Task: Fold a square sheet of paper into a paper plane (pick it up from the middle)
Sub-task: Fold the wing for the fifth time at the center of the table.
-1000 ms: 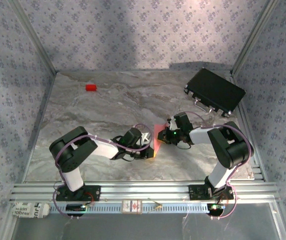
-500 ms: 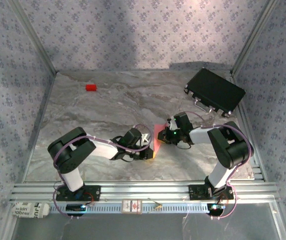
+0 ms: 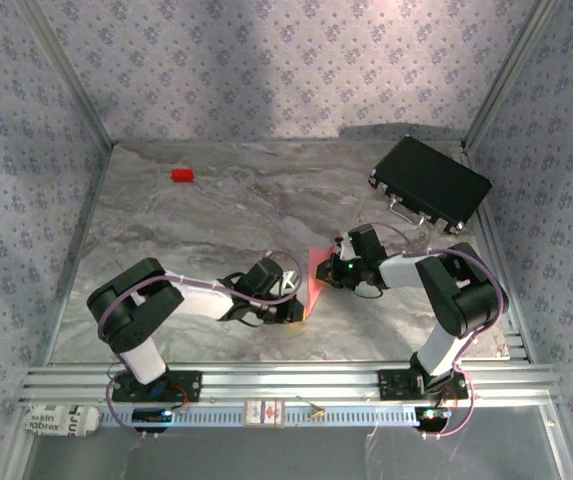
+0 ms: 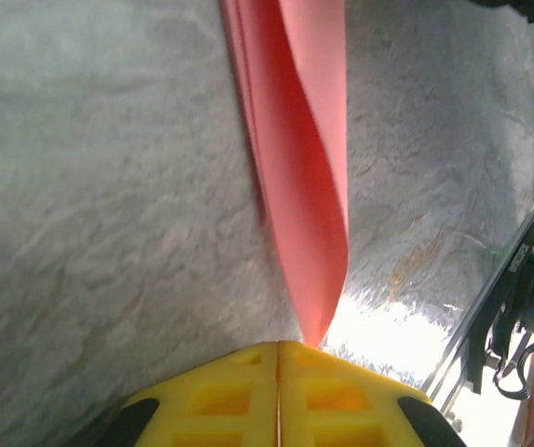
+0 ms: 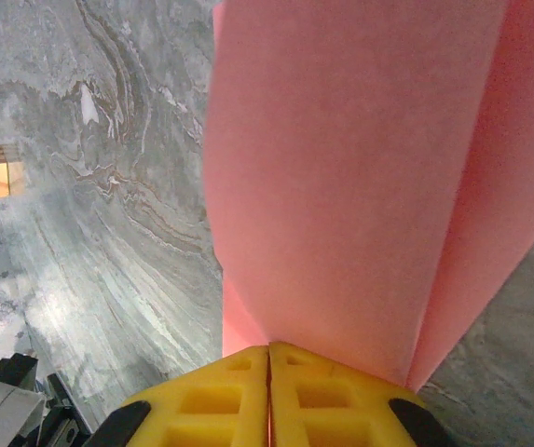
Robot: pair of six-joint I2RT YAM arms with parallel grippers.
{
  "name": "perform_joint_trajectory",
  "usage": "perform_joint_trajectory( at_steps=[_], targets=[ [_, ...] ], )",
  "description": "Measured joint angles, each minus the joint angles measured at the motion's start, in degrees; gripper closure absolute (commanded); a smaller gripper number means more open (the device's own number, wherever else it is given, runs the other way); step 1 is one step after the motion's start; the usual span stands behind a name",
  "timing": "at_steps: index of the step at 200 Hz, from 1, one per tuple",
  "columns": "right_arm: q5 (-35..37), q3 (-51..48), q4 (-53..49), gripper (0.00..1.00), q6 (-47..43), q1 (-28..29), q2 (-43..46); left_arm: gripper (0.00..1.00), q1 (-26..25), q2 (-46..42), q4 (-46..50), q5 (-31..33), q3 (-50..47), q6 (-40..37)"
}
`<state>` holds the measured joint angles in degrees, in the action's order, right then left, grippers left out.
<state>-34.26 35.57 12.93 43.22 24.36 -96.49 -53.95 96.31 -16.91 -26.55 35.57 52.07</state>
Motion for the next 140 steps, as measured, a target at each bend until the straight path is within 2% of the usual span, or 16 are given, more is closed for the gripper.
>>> perform_joint_trajectory(
  at_steps=[66, 99, 140],
  targets=[
    [0.59, 0.26, -0.74, 0.90, 0.02, 0.11, 0.17, 0.88, -0.17, -5.46, 7.93, 1.95, -0.79, -0.66],
    [1.77, 0.26, -1.70, 0.90, 0.00, 0.11, 0.85, 0.93, 0.24, -9.31, 9.53, 3.61, -0.55, -0.59],
    [2.97, 0.26, -2.78, 0.90, 0.00, 0.09, 1.44, 0.96, 2.36, -9.77, 8.85, 3.78, 1.95, 0.07]
  ],
)
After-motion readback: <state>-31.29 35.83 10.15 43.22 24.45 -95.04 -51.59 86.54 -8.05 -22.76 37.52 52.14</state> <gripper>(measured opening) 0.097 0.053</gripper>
